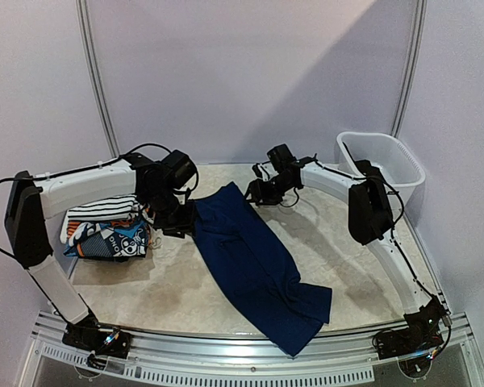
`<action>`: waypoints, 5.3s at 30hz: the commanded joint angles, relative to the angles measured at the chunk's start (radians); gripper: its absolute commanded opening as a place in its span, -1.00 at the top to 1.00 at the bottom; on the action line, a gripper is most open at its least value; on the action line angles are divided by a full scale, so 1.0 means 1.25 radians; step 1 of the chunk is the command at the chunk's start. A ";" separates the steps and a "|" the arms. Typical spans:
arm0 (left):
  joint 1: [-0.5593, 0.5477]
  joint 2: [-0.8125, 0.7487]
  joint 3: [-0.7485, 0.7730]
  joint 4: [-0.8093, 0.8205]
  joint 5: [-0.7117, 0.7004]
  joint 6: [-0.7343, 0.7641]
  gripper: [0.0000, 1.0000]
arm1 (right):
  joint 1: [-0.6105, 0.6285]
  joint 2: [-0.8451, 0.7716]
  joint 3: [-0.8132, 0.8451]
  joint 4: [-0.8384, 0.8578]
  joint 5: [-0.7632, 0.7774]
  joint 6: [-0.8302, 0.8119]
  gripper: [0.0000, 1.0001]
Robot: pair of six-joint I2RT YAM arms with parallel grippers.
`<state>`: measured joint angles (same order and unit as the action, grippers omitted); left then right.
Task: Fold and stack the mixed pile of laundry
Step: Rotate the rectangle-folded T-shirt at the center of the board, then fold the rectangle-folded T-shirt at the center of the board.
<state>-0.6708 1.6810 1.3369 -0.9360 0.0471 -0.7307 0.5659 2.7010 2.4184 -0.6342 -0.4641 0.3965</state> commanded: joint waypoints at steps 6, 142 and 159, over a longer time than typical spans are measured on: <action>-0.045 0.036 0.053 -0.025 -0.030 -0.020 0.42 | 0.007 0.054 0.035 0.012 -0.101 0.074 0.07; -0.521 0.388 0.156 0.063 -0.044 0.329 1.00 | 0.070 -1.152 -1.559 0.107 0.077 0.429 0.14; -0.520 0.303 0.099 0.046 -0.045 0.301 1.00 | 0.074 -1.174 -1.541 0.036 0.040 0.454 1.00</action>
<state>-1.3045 2.1059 1.5185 -0.8421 -0.0231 -0.3336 0.6483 1.2591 0.4904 -0.5179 -0.3985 0.9421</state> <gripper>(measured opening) 0.020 0.021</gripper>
